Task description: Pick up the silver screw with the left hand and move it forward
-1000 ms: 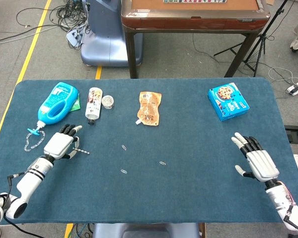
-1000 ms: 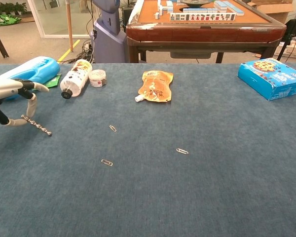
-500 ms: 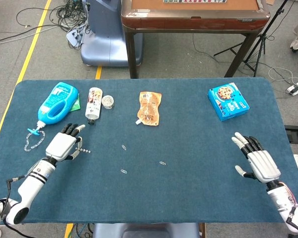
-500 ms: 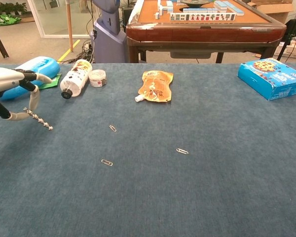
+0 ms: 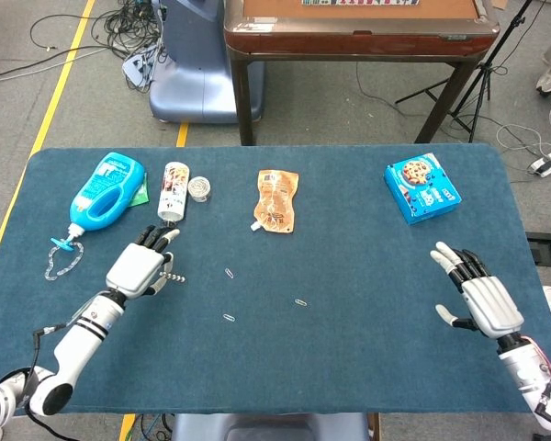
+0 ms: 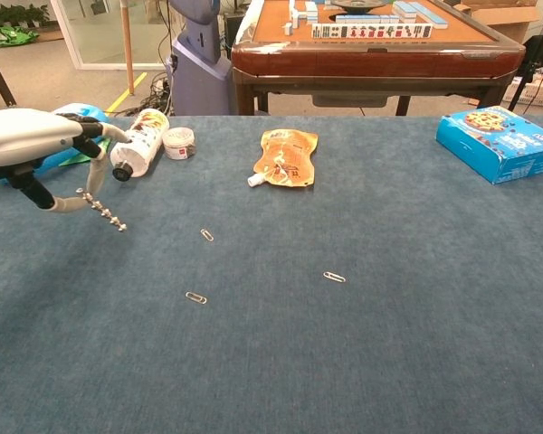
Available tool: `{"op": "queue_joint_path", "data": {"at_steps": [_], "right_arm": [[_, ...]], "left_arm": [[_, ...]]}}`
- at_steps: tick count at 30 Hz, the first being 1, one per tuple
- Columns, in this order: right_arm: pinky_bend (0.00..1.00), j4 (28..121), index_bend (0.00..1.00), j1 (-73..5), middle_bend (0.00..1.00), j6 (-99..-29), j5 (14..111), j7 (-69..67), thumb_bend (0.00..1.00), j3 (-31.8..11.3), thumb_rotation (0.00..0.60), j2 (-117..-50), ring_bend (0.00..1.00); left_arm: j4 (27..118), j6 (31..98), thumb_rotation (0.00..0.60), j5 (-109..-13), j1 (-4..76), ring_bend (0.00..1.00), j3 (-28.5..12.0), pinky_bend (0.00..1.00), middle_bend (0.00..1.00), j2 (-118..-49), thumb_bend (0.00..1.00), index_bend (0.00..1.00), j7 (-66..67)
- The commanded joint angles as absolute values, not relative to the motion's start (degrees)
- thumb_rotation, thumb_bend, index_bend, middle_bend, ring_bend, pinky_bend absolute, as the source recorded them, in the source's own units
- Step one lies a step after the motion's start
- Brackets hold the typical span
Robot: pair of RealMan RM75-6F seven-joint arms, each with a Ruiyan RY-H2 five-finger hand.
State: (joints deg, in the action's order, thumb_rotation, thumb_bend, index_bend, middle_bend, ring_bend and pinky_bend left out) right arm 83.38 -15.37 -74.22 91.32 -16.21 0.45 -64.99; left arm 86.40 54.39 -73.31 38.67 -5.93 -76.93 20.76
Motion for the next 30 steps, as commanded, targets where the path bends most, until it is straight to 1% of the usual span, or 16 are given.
{"op": "queue_joint_path", "data": {"at_steps": [1, 13, 30], "right_arm": [[0.00, 83.52, 0.00, -15.22, 0.00, -74.64, 91.45, -16.74, 0.31, 0.38, 0.600, -64.64, 0.00], [0.00, 83.20, 0.00, -14.92, 0.00, -75.50, 91.11, -19.22, 0.31, -0.04, 0.600, -63.48, 0.00], [0.00, 83.05, 0.00, -14.57, 0.00, -76.41, 90.93, -21.44, 0.31, -0.45, 0.600, -62.44, 0.00]], "left_arm": [[86.57, 53.25, 0.600, -72.14, 39.92, 0.00, -6.48, 0.00, 0.00, -78.38, 0.43, 0.70, 22.09], [84.94, 49.85, 0.600, -68.60, 44.62, 0.00, -8.43, 0.00, 0.00, -82.48, 0.43, 0.70, 25.32], [83.54, 48.38, 0.600, -64.78, 49.06, 0.00, -9.16, 0.00, 0.00, -86.01, 0.43, 0.70, 29.07]]}}
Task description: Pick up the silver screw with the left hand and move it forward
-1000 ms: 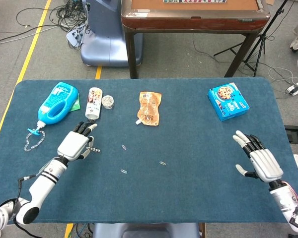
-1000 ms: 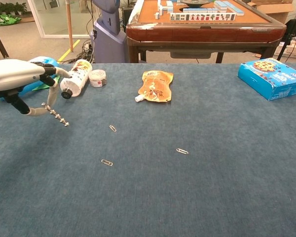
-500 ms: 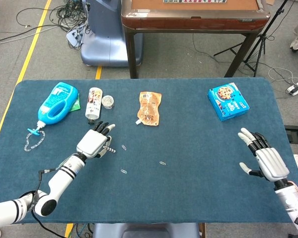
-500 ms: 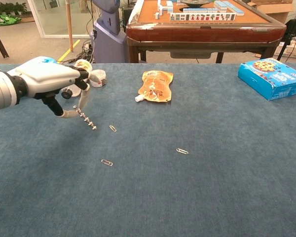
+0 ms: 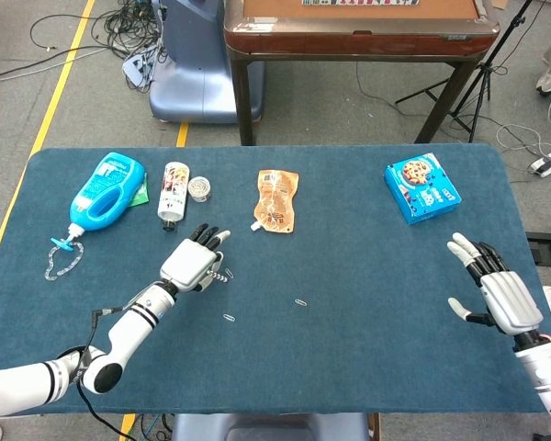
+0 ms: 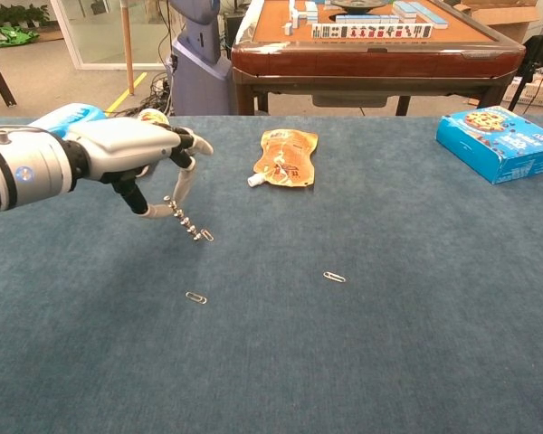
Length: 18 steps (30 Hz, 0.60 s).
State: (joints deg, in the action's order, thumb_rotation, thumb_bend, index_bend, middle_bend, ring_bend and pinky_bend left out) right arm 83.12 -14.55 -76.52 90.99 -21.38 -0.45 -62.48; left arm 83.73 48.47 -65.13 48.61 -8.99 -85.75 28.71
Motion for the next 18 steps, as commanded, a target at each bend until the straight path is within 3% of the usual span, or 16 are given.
{"op": "queue_joint_path", "data": {"at_steps": [1, 18], "right_arm": [[0.00, 82.98, 0.00, -14.61, 0.00, -76.27, 90.87, -21.51, 0.31, -0.45, 0.600, -62.44, 0.00], [0.00, 82.87, 0.00, -14.28, 0.00, -76.98, 90.53, -22.79, 0.31, -0.94, 0.600, -61.82, 0.00]], "left_arm": [[83.51, 48.29, 0.600, -64.61, 49.33, 0.00, -9.26, 0.00, 0.00, -86.09, 0.43, 0.70, 29.21], [80.76, 46.47, 0.600, -63.34, 52.45, 0.00, -8.79, 0.00, 0.00, -88.48, 0.43, 0.70, 28.56]]}}
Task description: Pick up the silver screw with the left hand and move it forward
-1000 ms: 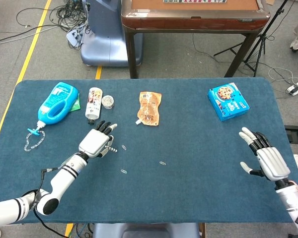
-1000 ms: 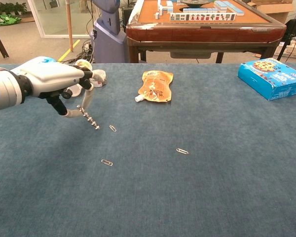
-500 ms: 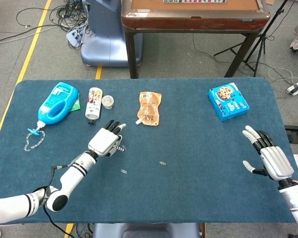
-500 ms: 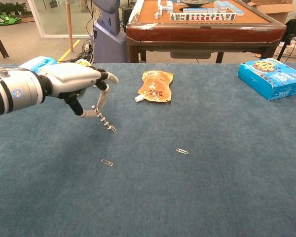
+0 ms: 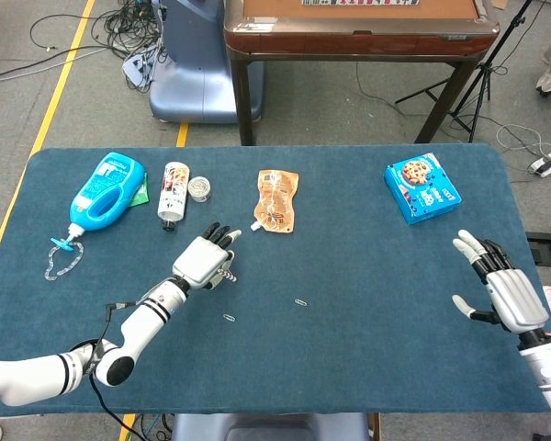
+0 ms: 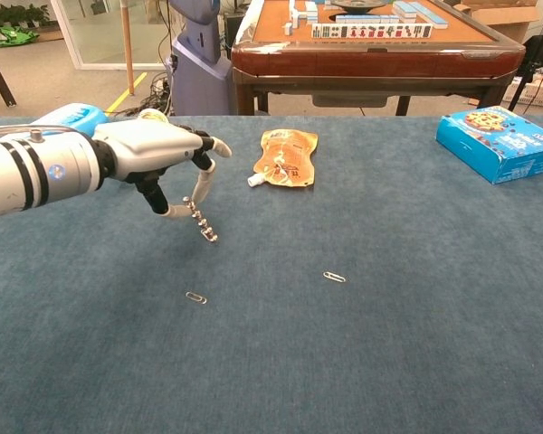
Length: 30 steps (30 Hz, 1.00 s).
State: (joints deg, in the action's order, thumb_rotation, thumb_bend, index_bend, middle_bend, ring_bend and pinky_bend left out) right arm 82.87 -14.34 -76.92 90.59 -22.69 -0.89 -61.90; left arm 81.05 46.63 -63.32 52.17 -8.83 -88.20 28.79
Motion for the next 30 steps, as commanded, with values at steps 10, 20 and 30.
{"op": "queue_joint_path", "data": {"at_steps": [10, 20, 30], "right_arm": [[0.00, 82.48, 0.00, -14.17, 0.00, -77.06, 90.55, -23.53, 0.31, -1.00, 0.600, -61.57, 0.00], [0.00, 82.08, 0.00, -14.29, 0.00, -76.39, 90.15, -23.04, 0.31, -1.06, 0.600, -61.86, 0.00], [0.00, 81.72, 0.00, -14.49, 0.00, -75.76, 89.94, -22.60, 0.31, -1.10, 0.600, -62.35, 0.00]], "left_arm": [[79.12, 46.21, 0.600, -63.14, 53.50, 0.00, -8.59, 0.00, 0.00, -89.58, 0.43, 0.70, 27.89], [77.66, 46.01, 0.600, -63.63, 54.13, 0.00, -8.66, 0.00, 0.00, -89.37, 0.43, 0.70, 26.17], [79.42, 47.49, 0.600, -64.11, 53.91, 0.00, -8.49, 0.00, 0.00, -87.56, 0.43, 0.70, 26.39]]}}
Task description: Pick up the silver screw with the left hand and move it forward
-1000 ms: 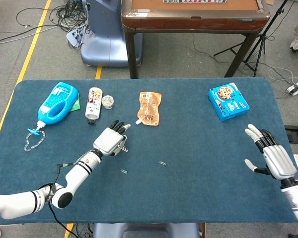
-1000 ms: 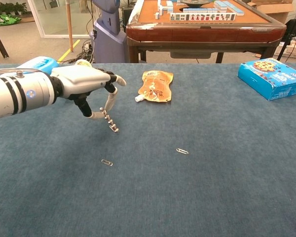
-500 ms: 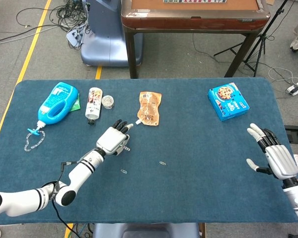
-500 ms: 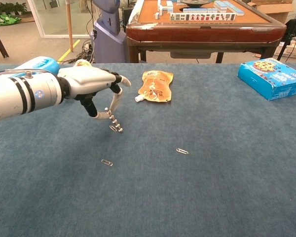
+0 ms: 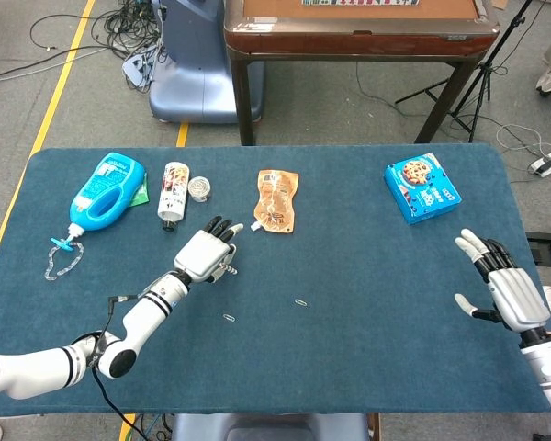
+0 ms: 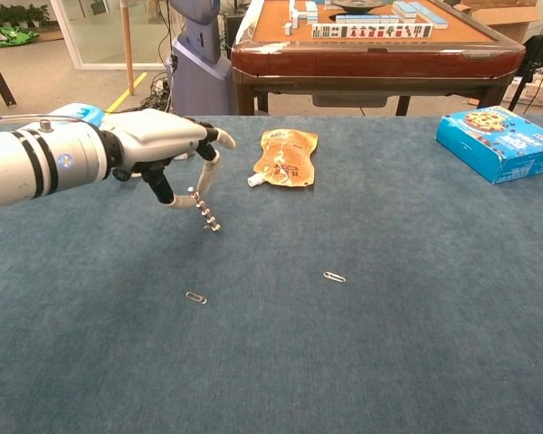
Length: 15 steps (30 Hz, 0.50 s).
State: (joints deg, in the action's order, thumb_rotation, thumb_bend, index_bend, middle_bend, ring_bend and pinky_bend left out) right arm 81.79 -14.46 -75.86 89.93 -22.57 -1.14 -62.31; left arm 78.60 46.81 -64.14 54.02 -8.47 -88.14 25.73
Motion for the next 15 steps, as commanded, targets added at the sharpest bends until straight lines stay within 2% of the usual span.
{"op": "queue_joint_path", "data": {"at_steps": [1, 9, 12, 14, 15], "right_arm": [[0.00, 81.64, 0.00, -14.52, 0.00, -75.65, 89.96, -22.64, 0.31, -1.07, 0.600, -62.40, 0.00], [0.00, 81.54, 0.00, -14.79, 0.00, -75.03, 90.47, -22.50, 0.31, -0.64, 0.600, -62.76, 0.00], [0.00, 81.69, 0.00, -14.77, 0.00, -75.14, 90.65, -22.02, 0.31, -0.57, 0.600, -62.92, 0.00], [0.00, 81.88, 0.00, -14.70, 0.00, -75.35, 90.68, -21.79, 0.31, -0.58, 0.600, -62.98, 0.00], [0.00, 81.95, 0.00, -14.67, 0.00, -75.43, 90.70, -21.71, 0.31, -0.58, 0.600, -62.98, 0.00]], "left_arm": [[80.02, 47.90, 0.600, -64.04, 53.83, 0.00, -8.50, 0.00, 0.00, -87.17, 0.43, 0.70, 26.86], [88.31, 53.97, 0.600, -60.54, 52.43, 0.00, -9.29, 0.00, 0.00, -82.64, 0.43, 0.69, 34.05], [91.32, 54.90, 0.600, -59.53, 51.84, 0.00, -9.05, 0.00, 0.00, -80.75, 0.43, 0.57, 35.21], [92.82, 55.04, 0.600, -59.18, 51.55, 0.00, -8.91, 0.00, 0.00, -79.72, 0.43, 0.44, 35.12], [93.32, 55.07, 0.600, -58.86, 51.46, 0.00, -8.83, 0.00, 0.00, -79.36, 0.43, 0.41, 35.24]]}}
